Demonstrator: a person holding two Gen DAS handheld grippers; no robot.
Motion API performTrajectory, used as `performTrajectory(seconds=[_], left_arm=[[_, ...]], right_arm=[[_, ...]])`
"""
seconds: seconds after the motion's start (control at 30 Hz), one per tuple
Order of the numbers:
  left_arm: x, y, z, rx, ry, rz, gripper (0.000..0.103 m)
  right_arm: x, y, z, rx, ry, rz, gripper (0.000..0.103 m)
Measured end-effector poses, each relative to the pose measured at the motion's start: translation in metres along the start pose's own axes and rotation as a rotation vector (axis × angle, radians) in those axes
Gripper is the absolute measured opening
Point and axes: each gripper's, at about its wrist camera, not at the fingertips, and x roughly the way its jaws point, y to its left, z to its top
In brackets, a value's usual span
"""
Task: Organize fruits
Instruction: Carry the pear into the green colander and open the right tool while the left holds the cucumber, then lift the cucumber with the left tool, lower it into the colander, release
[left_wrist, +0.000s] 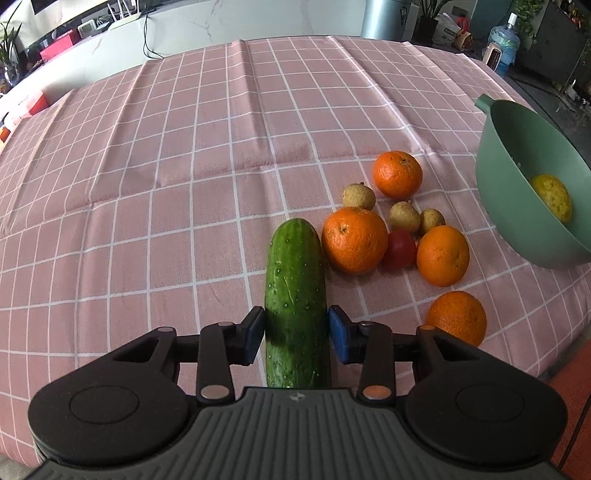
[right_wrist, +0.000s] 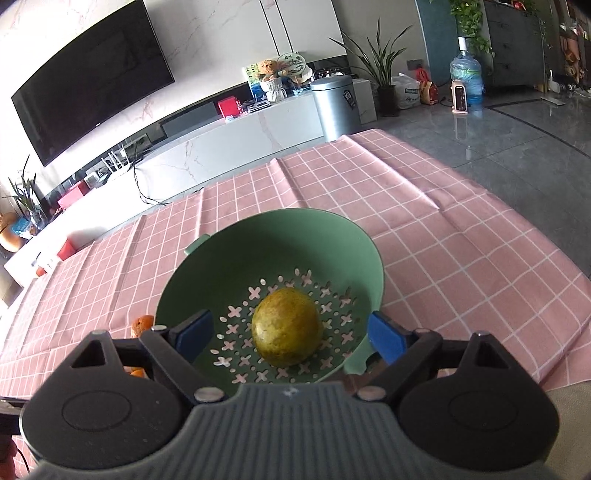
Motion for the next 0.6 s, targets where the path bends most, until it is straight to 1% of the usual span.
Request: performTrajectory(seconds=[0.1,0.23,0.33,0.43,0.6], left_arm=[[0.001,-0.003,0.003,0.004,-0.005,0.01,0.042],[-0.004,-0.004,0.001,-0.005,-0.021,0.012,0.041],[-0.022,-0.005,0.0,-0.013,-0.07,-0.002,0.041],[-0.047,-0.009,0.005,-0.019,-0.129,-0.033,0.041],[-0.087,-0.033,0.027,0.036,-0.226,-0.114,0.041]], right_arm=[[0.0,0.001,-0.001,-0.017,-0.002,-0.004,0.088],[0.002,0.005,-0.003,-0.045,-0.002,-0.013,0.092],[0.002,0.006,-0.003,-0.052,-0.005,-0.017,0.092],[0.002,0.006,-0.003,-0.054,-0.004,-0.018,0.092],[0.0,0.002,-0.003,-0.035,-0.006,-0.006,0.091]])
